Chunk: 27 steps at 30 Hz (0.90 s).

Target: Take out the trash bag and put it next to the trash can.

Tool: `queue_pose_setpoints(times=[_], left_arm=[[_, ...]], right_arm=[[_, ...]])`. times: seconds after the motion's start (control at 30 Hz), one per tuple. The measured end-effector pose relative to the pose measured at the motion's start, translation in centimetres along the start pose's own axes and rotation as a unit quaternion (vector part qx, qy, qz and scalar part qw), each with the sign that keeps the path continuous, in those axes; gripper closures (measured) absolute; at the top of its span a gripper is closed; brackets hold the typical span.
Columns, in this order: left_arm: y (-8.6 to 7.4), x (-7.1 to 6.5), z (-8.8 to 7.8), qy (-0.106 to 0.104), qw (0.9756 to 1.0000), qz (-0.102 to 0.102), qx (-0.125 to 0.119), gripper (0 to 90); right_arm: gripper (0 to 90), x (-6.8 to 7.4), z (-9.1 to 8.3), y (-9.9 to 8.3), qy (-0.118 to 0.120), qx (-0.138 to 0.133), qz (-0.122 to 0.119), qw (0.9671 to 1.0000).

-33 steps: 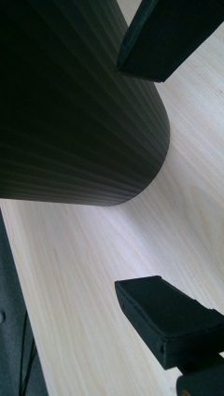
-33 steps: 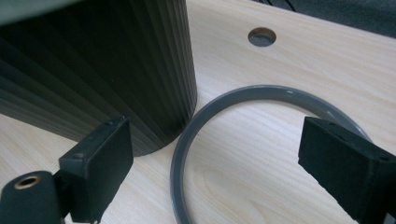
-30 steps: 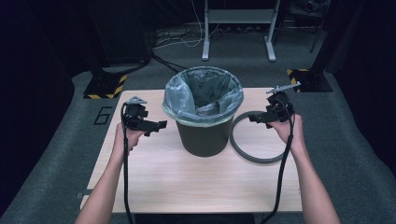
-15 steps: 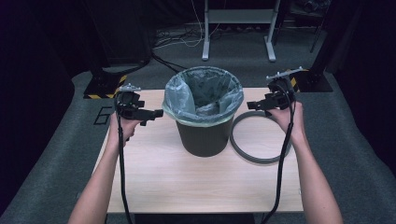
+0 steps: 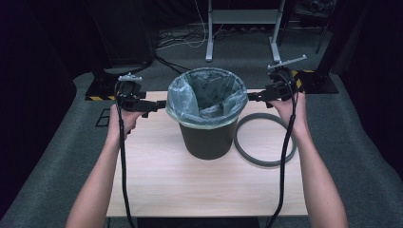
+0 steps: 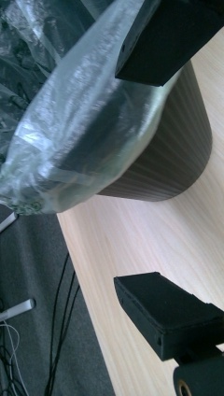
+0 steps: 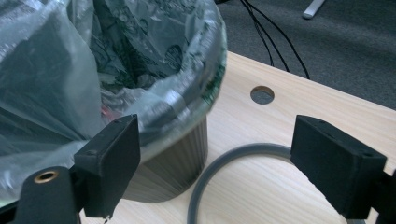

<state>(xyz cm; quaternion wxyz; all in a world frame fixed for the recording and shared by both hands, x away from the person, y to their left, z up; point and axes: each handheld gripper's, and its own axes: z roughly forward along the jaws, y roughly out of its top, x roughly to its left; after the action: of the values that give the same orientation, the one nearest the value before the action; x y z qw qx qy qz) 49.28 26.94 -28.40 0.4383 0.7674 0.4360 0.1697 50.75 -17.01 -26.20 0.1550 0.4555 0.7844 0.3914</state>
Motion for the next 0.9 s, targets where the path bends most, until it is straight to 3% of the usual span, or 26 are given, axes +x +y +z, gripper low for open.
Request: queue_pose_setpoints(times=[0.13, 0.33, 0.53, 0.67, 0.9], left_arm=[[0.8, -0.4, 0.6, 0.002, 0.9999, 0.004, 0.010, 8.4], [1.9, -0.3, 1.1, 0.025, 0.9996, -0.001, 0.013, 28.5], [2.7, -0.2, 1.4, 0.030, 0.9994, -0.003, 0.014, 32.3], [3.5, -0.2, 1.7, 0.011, 0.9998, -0.017, 0.005, 31.8], [4.2, -1.6, 4.0, 0.019, 0.9990, -0.002, 0.041, 35.4]], right_arm=[[18.1, 0.5, 0.6, 0.8, 0.003, 0.004, 0.001, 1.0000], [32.2, 1.3, 2.0, 1.8, 0.002, 0.010, 0.005, 0.9999], [44.7, 1.5, 3.2, 2.4, -0.010, 0.023, 0.013, 0.9996], [49.7, 1.7, 3.8, 2.7, -0.019, 0.030, 0.016, 0.9993], [59.4, 1.9, 3.9, 2.7, -0.028, 0.028, 0.013, 0.9991]])
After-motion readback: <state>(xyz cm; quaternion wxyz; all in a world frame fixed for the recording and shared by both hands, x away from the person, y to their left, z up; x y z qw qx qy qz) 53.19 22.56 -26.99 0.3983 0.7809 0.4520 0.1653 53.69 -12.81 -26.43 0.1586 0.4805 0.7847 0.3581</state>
